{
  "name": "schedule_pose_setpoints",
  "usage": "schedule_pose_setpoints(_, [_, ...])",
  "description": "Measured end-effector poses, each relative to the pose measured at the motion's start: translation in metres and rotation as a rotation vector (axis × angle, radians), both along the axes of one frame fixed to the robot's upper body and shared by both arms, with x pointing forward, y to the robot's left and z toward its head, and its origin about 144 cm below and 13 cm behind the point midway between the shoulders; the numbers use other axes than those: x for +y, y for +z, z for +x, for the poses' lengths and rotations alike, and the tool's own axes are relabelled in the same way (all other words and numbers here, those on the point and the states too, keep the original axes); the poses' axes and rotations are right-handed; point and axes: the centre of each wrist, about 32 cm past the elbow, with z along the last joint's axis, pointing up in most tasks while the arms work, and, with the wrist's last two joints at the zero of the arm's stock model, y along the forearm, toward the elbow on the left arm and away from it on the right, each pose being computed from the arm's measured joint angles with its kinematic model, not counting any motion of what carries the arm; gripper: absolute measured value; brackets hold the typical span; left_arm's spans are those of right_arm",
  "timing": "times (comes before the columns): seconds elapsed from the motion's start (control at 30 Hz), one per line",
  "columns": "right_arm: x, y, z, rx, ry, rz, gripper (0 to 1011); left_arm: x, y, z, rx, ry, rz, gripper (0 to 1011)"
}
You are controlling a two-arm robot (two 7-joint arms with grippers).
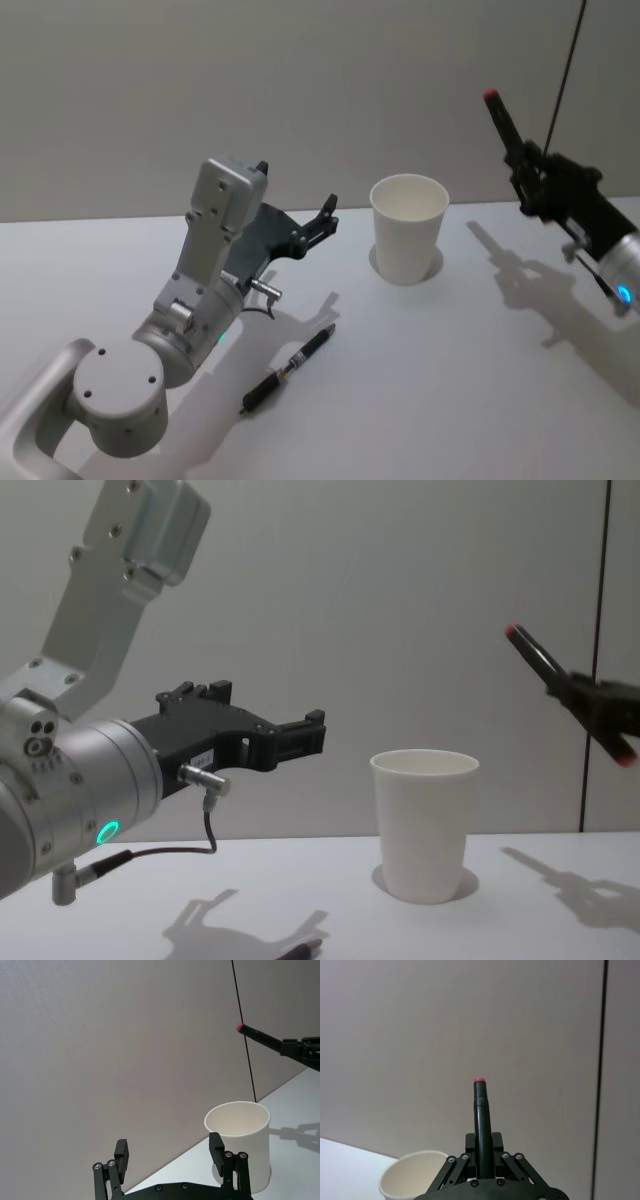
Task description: Place the pen into the pen holder.
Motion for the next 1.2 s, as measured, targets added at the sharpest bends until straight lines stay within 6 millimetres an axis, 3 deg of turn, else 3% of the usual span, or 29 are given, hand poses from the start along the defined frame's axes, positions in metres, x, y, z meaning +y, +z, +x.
schedule_pose_setpoints(0.27, [0.010, -0.001, 0.034, -0.082, 0.115, 0.085, 177, 0.000, 0.000, 0.000, 0.000, 0.000, 0.000, 1001])
schedule_pose_setpoints(0.57, [0.022, -0.003, 0.058, -0.124, 0.208, 0.125, 177, 0.000, 0.000, 0.000, 0.000, 0.000, 0.000, 1001])
schedule_pose_setpoints(1.2, [0.041, -0.013, 0.079, -0.126, 0.312, 0.120, 177, 0.000, 0.000, 0.000, 0.000, 0.000, 0.000, 1001])
